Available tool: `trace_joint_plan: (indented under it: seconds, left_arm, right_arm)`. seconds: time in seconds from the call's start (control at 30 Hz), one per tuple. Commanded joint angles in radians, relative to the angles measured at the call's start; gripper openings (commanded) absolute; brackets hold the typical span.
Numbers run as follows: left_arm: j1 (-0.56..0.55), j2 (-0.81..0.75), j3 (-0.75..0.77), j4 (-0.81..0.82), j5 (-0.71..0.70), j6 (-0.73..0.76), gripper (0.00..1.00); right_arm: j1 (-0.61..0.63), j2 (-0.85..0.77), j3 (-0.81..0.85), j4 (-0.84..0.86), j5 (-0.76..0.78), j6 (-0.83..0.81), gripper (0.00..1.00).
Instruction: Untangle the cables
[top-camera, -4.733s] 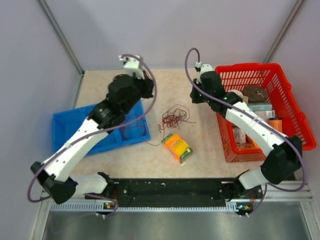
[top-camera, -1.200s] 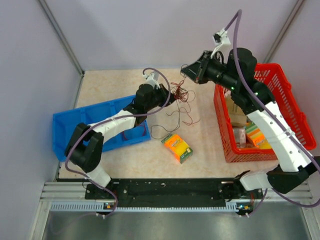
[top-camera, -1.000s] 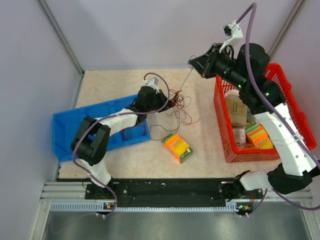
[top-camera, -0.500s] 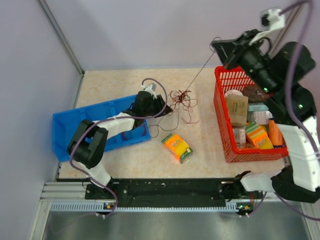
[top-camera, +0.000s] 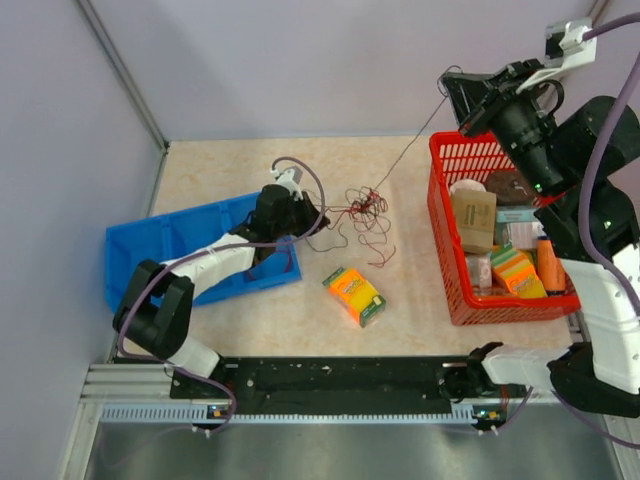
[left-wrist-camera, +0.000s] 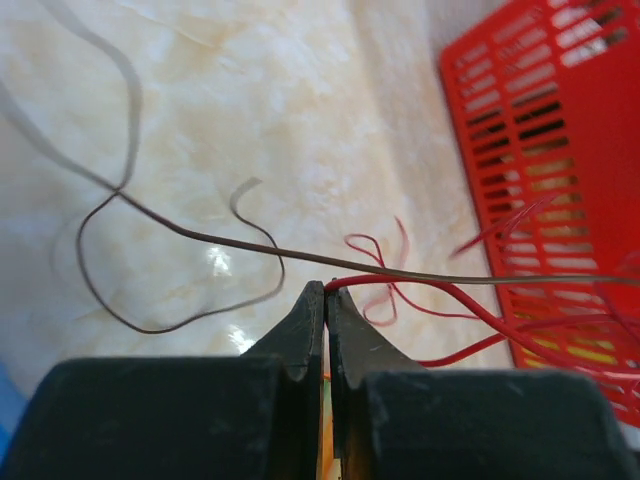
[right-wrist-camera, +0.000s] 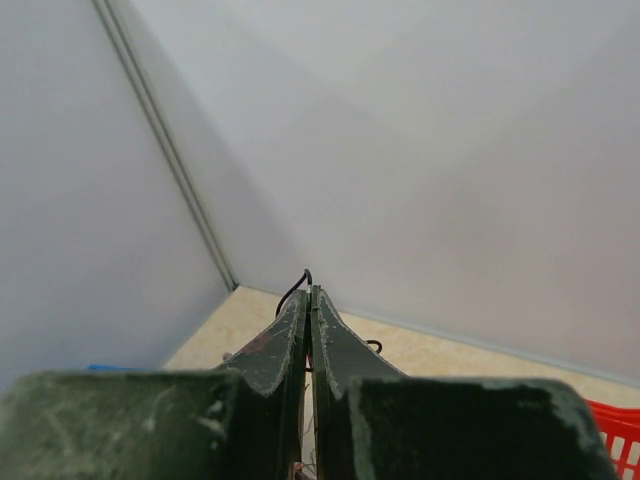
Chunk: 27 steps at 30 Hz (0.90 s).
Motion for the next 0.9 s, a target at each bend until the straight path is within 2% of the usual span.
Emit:
trace_joint_plan:
  seconds: [0.0,0.07,0.17,0.3,0.43,0.53,0.6,0.73,0.8,0.87]
  left_arm:
    - [0.046,0.069,0.087,-0.171,-0.143,0.021,0.0]
    - [0.074,0.151,0.15,-0.293,-0.137,-0.011,0.0]
    - [0.085,0.18,0.133,-0.257,-0.136,-0.036,0.0]
    - [0.083,0.156,0.115,-0.223,-0.127,-0.024,0.0]
    - [0.083,0.091,0.125,-0.224,-0.084,0.019,0.0]
    - [0.085,-0.013,0.118,-0.235,-0.053,0.045,0.0]
    - [0.086,-0.083,0.124,-0.227,0.003,0.062,0.0]
    - [0.083,-0.212,0.156,-0.227,0.145,0.082,0.0]
    - [0.083,-0.263,0.174,-0.238,0.185,0.081,0.0]
    - [0.083,-0.298,0.193,-0.233,0.211,0.067,0.0]
  right_arm:
    - [-0.006,-0.036,0.156,0.094,0.06,-0.046,0.0]
    - [-0.006,-0.034,0.248,0.072,0.073,-0.062,0.0]
    - [-0.006,-0.083,0.291,0.082,0.094,-0.088,0.0]
    - [-0.006,-0.179,0.187,0.136,0.09,-0.091,0.0]
    - [-0.006,-0.176,0.037,0.162,0.076,-0.083,0.0]
    - [-0.005,-0.125,-0.077,0.17,0.134,-0.091,0.0]
    - [-0.006,-0.067,-0.138,0.154,0.116,-0.067,0.0]
    - [-0.006,0.126,-0.149,0.067,-0.062,-0.004,0.0]
    - [-0.006,0.227,-0.14,0.015,-0.058,0.007,0.0]
    - [-0.006,0.298,-0.137,-0.034,0.009,0.012,0.0]
